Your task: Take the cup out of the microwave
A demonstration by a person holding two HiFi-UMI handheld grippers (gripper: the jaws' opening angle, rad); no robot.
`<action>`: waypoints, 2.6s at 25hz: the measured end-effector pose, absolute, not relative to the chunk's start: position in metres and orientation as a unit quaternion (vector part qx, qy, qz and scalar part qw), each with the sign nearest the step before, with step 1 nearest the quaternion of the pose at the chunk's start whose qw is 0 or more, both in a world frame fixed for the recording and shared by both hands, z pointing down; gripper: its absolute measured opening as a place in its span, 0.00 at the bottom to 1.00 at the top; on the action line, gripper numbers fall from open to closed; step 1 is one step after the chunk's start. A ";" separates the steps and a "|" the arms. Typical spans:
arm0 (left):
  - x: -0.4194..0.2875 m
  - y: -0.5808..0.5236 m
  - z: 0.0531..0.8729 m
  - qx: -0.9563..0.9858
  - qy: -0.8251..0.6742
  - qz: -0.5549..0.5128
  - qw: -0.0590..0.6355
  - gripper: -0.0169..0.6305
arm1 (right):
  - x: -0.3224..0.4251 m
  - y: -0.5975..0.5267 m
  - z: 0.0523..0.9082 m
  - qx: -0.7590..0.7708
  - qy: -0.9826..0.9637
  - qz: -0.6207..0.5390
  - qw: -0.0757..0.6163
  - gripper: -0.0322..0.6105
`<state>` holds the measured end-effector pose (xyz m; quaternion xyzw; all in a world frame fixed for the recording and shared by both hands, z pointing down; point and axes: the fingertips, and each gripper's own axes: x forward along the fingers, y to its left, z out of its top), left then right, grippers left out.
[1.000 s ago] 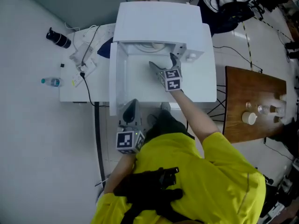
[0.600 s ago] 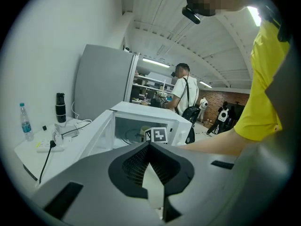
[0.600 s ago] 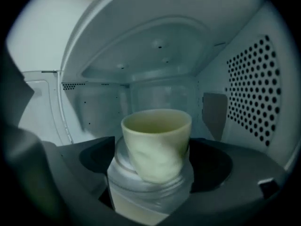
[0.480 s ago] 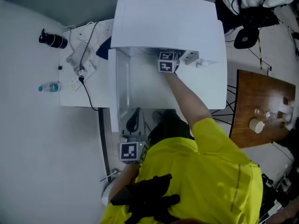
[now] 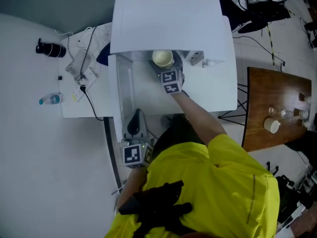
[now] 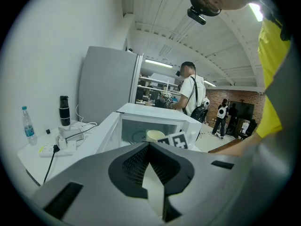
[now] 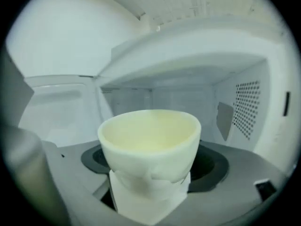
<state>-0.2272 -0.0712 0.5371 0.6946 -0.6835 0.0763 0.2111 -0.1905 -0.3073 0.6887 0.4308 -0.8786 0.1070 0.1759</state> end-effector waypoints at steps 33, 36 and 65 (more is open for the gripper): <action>-0.061 -0.154 0.603 0.811 -0.516 0.165 0.220 0.02 | 0.164 -0.338 0.778 0.565 -0.781 0.177 0.198 0.81; -0.062 -0.161 0.597 0.809 -0.523 0.158 0.218 0.02 | 0.168 -0.322 0.768 0.569 -0.777 0.190 0.193 0.81; -0.239 -0.050 0.379 0.739 -0.657 0.004 0.147 0.02 | -0.023 -0.120 0.342 0.381 -0.921 0.080 -0.003 0.05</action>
